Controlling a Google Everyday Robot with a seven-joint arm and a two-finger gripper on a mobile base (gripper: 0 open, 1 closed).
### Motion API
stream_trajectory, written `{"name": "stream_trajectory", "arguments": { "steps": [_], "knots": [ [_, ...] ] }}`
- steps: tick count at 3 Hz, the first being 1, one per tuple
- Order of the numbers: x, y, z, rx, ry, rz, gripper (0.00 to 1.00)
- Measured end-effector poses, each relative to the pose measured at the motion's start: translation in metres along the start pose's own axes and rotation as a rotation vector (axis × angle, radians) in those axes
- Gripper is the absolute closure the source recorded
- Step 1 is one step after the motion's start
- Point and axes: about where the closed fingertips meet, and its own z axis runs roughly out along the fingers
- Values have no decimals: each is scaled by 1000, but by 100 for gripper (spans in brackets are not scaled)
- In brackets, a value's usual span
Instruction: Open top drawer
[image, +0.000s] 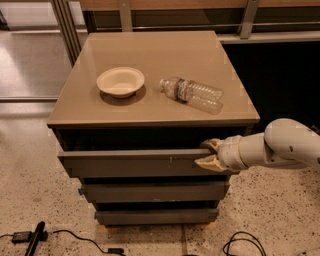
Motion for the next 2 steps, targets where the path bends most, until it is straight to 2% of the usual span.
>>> {"name": "stream_trajectory", "arguments": {
  "steps": [1, 2],
  "knots": [
    [-4, -3, -8, 0, 0, 0, 88],
    [-7, -5, -13, 0, 0, 0, 100]
  ]
}}
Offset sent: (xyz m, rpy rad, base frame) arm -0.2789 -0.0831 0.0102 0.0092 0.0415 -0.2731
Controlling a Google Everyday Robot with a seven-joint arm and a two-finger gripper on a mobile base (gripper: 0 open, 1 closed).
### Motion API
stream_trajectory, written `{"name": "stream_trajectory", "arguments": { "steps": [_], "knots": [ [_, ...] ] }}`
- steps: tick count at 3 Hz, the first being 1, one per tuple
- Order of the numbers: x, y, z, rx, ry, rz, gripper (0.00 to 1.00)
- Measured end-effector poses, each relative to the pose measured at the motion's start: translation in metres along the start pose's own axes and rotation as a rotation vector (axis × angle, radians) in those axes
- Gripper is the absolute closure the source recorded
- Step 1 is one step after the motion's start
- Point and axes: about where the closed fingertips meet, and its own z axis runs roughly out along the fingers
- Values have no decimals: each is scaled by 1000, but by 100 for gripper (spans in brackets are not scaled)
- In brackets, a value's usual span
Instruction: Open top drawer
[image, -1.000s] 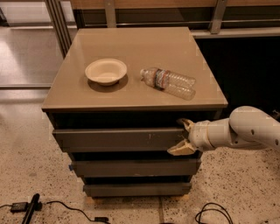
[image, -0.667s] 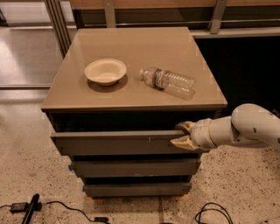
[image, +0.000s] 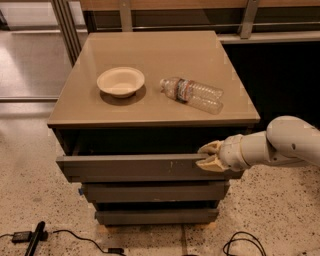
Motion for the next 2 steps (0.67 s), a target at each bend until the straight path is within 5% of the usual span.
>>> {"name": "stream_trajectory", "arguments": {
  "steps": [2],
  "knots": [
    [7, 32, -16, 15, 2, 26, 100]
  ]
}}
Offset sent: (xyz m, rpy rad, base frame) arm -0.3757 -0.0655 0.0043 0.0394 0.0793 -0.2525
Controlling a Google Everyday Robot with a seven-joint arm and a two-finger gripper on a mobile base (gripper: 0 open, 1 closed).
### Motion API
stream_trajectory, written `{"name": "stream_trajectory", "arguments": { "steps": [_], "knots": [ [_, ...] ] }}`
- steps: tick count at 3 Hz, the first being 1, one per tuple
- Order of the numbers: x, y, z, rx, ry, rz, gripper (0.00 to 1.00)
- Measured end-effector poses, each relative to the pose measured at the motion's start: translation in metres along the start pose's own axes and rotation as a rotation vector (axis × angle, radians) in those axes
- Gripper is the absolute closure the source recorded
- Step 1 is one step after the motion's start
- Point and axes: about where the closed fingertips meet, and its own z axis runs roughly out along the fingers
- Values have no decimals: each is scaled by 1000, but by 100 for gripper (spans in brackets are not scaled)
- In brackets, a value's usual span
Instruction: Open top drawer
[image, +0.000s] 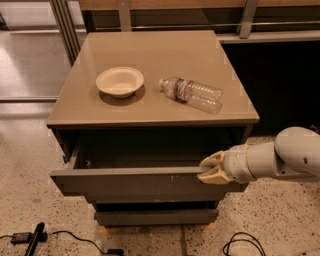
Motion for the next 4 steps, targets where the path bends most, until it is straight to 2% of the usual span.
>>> {"name": "stream_trajectory", "arguments": {
  "steps": [1, 2, 4],
  "knots": [
    [0, 1, -1, 0, 0, 0, 100],
    [0, 1, -1, 0, 0, 0, 81],
    [0, 1, -1, 0, 0, 0, 35]
  ]
}}
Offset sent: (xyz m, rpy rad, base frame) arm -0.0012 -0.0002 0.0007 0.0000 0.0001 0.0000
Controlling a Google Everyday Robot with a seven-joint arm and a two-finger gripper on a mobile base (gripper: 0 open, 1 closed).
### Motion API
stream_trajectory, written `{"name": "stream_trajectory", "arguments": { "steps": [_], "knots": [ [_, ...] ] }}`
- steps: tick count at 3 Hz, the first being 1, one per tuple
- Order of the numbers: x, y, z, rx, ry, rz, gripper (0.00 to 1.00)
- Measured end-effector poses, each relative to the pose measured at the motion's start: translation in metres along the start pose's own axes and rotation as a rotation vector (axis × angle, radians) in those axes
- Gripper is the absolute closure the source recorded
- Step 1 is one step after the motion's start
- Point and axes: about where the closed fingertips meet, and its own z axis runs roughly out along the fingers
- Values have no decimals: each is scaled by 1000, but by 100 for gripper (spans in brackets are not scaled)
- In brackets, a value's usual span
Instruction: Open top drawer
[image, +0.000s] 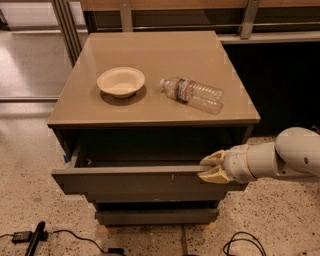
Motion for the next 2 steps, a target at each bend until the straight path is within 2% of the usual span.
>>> {"name": "stream_trajectory", "arguments": {
  "steps": [1, 2],
  "knots": [
    [0, 0, 0, 0, 0, 0, 12],
    [0, 0, 0, 0, 0, 0, 13]
  ]
}}
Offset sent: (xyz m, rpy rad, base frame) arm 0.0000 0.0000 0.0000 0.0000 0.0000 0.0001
